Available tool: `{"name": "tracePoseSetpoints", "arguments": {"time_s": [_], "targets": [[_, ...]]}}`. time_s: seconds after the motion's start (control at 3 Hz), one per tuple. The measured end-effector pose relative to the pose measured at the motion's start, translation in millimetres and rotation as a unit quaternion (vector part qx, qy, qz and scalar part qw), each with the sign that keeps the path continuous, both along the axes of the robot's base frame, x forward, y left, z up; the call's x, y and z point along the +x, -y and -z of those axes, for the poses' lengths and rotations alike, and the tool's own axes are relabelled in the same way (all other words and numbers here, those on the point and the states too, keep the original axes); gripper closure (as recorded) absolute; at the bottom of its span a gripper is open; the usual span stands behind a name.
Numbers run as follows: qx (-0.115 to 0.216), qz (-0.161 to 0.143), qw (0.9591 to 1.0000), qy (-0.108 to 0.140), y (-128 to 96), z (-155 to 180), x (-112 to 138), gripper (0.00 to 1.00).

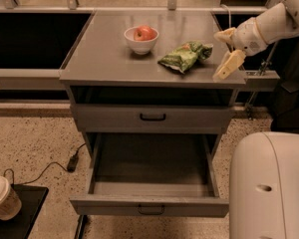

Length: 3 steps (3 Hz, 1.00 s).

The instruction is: Place green jalapeno chip bag into middle drawer

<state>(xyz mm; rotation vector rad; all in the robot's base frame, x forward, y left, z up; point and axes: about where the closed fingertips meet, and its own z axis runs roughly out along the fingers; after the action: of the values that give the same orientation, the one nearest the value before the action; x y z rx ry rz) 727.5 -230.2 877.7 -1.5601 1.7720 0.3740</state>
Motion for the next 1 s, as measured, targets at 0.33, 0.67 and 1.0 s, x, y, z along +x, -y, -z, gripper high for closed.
{"name": "tracePoseSetpoints", "arguments": {"time_s": [0.33,0.67,1.0], "targets": [[0.017,-0.007,0.9998,0.01,-22,-2,14,0.0],[0.017,-0.007,0.9998,0.01,-22,-2,14,0.0],[0.014,-0.001,0.9993,0.033,-50,-5,42,0.0]]}}
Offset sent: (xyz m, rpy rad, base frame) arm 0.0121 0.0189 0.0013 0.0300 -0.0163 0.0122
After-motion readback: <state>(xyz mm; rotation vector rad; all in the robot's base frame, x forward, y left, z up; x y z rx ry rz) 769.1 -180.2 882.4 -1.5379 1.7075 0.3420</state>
